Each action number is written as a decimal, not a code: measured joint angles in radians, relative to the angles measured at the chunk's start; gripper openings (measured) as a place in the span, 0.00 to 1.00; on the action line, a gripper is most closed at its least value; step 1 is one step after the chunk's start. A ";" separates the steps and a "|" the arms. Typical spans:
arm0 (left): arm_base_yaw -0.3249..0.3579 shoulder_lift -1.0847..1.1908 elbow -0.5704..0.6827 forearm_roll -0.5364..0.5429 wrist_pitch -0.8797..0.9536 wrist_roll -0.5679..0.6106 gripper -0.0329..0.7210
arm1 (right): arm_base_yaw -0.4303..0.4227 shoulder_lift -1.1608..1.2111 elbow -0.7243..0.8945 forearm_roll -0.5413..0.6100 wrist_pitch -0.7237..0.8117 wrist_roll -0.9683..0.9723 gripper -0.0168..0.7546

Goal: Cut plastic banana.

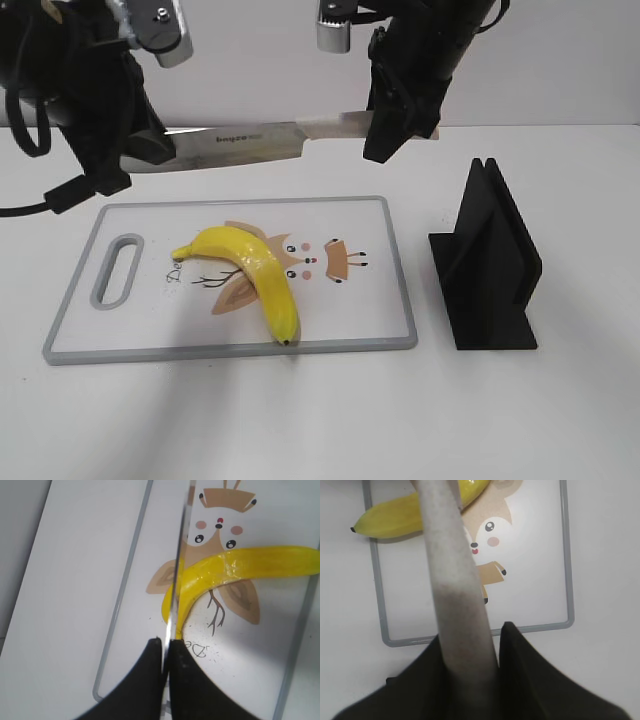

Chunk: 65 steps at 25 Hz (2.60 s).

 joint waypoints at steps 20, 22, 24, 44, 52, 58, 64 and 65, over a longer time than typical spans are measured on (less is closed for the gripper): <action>0.005 -0.077 -0.001 -0.005 -0.238 -0.054 0.88 | 0.000 -0.002 -0.001 0.037 -0.007 0.065 0.24; 0.024 -0.103 -0.001 -0.007 -0.260 -0.114 0.87 | 0.000 -0.013 -0.001 0.037 -0.008 0.093 0.24; 0.053 -0.127 -0.001 -0.008 -0.262 -0.200 0.87 | 0.000 -0.032 -0.001 0.030 -0.008 0.146 0.24; 0.323 -0.206 -0.151 0.215 0.474 -1.018 0.79 | 0.001 -0.171 0.072 0.051 -0.009 0.911 0.24; 0.324 -0.427 0.032 0.215 0.482 -1.048 0.78 | 0.001 -0.331 0.337 0.065 -0.027 0.948 0.24; 0.324 -0.629 0.189 0.215 0.462 -1.050 0.78 | 0.001 -0.491 0.530 0.012 -0.168 1.073 0.24; 0.324 -0.842 0.353 0.215 0.399 -1.050 0.78 | 0.001 -0.593 0.645 -0.175 -0.209 1.278 0.24; 0.324 -0.874 0.388 0.215 0.392 -1.050 0.78 | 0.001 -0.604 0.662 -0.193 -0.212 1.302 0.24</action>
